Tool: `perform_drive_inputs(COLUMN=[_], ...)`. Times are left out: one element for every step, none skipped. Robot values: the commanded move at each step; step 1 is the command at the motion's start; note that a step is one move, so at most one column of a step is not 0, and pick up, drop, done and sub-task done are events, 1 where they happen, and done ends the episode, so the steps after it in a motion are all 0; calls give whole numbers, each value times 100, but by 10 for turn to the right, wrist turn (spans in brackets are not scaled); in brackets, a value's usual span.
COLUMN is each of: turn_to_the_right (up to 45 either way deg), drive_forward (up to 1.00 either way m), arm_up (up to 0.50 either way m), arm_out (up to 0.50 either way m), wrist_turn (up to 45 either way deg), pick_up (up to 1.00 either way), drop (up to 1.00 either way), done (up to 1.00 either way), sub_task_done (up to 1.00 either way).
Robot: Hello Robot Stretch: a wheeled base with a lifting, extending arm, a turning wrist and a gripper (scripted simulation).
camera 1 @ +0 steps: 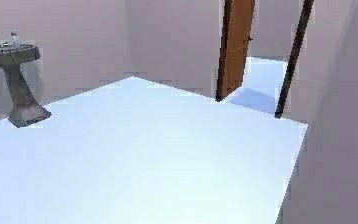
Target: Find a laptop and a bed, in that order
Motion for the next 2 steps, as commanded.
perform_drive_inputs(turn_to_the_right=[150,0], drive_forward=[0,100], arm_up=[0,0], arm_out=[0,0], wrist_turn=[0,0], pick_up=[0,0], drop=[0,0], done=[0,0], sub_task_done=[0,0])
